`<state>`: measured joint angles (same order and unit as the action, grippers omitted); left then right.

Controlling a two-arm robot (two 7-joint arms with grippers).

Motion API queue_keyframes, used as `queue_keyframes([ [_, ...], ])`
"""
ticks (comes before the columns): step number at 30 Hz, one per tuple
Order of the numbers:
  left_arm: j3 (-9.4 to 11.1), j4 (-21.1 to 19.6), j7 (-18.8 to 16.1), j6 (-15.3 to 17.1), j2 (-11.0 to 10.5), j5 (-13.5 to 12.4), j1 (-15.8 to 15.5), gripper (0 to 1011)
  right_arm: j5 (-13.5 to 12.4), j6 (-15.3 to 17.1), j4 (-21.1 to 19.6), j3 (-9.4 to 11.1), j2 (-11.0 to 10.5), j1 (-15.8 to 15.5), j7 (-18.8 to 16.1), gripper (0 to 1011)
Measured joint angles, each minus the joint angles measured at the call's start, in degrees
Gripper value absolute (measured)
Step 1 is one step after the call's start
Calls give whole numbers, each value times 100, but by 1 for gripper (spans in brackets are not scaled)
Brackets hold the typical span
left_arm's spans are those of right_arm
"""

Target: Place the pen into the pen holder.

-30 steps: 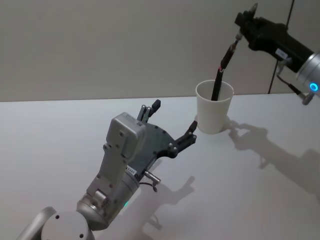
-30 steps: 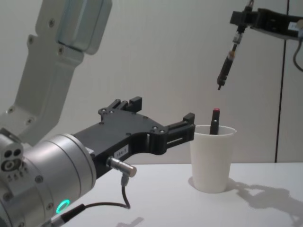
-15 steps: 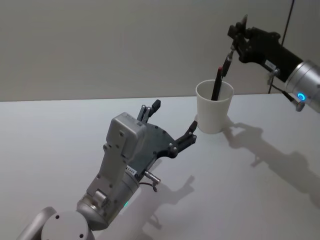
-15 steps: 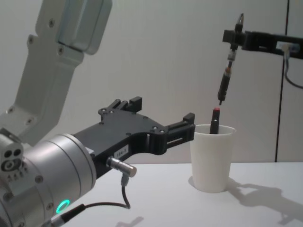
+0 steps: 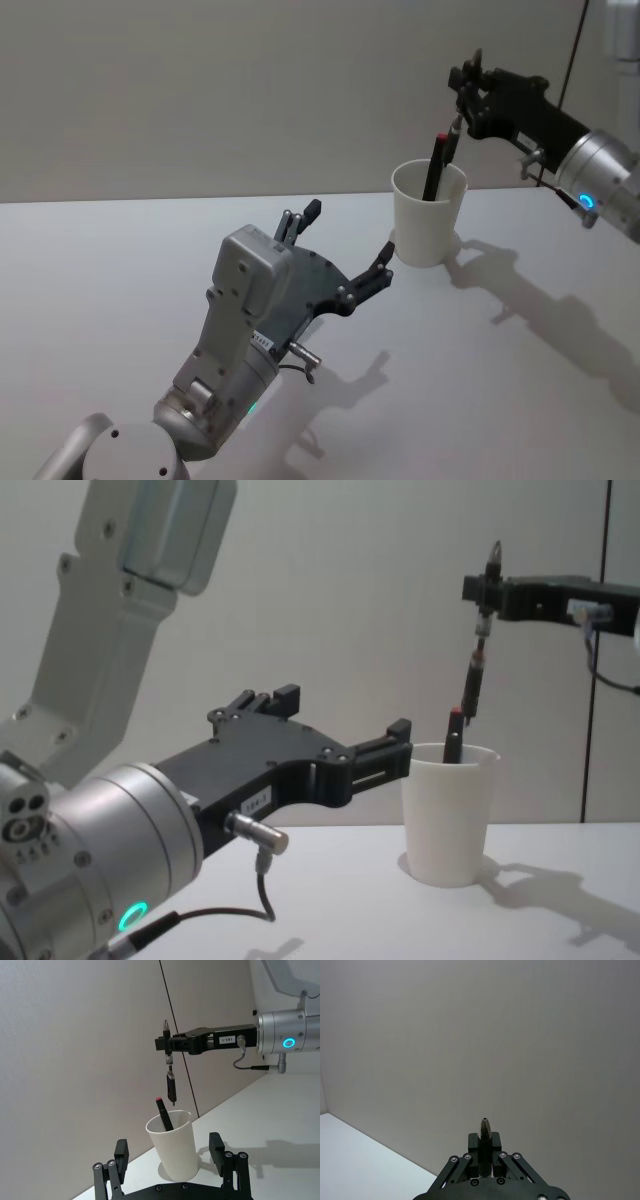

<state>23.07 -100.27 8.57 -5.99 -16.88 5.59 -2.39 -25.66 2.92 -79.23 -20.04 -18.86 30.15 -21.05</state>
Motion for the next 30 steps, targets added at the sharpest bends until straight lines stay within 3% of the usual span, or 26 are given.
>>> queue_keyframes([
  [19,0,0,0,0,0,0,0,1001,124,46,709,-132,229,214,-206,130],
  [30,0,0,0,0,0,0,0,1001,85,75,917,-159,288,276,-309,443],
])
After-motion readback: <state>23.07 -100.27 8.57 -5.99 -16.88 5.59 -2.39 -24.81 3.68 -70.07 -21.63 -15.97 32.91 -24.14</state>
